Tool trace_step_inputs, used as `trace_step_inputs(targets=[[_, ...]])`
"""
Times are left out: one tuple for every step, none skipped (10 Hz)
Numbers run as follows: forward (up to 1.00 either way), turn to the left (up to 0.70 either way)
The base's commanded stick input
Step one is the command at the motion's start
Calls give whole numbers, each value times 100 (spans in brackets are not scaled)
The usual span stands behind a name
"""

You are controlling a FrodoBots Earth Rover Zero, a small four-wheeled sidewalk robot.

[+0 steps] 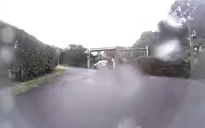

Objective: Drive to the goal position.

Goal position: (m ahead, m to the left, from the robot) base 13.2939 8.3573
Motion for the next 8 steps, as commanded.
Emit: trace_step_inputs(targets=[[70,0],[70,0],[70,0],[70,0],[70,0],[70,0],[70,0],[70,0]])
